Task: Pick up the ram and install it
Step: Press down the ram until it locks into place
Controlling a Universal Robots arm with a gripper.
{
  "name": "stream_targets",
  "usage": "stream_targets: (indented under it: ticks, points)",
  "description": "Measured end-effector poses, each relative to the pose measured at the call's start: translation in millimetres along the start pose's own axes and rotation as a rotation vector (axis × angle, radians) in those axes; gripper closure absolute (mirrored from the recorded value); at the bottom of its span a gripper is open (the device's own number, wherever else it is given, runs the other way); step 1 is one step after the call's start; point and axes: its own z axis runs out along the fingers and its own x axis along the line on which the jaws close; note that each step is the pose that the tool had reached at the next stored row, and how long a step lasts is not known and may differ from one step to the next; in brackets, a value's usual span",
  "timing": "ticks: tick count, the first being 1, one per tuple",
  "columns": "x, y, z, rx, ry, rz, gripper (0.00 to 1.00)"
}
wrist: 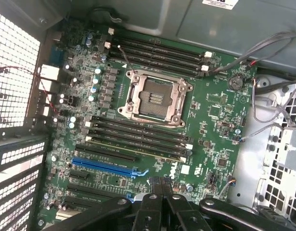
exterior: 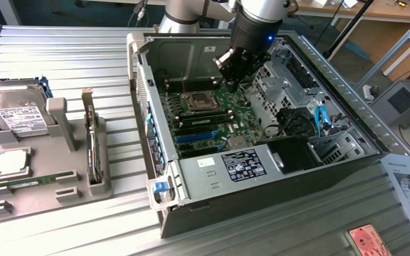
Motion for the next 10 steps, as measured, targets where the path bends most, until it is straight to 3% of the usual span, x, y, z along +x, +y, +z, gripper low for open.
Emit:
stream_targets:
  ticks: [6, 10]
  points:
    - [0.0, 0.0, 0.0, 0.0028, -0.0015, 0.084, 0.89]
    - [0.0, 0.0, 0.0, 0.003, -0.0017, 0.088, 0.89]
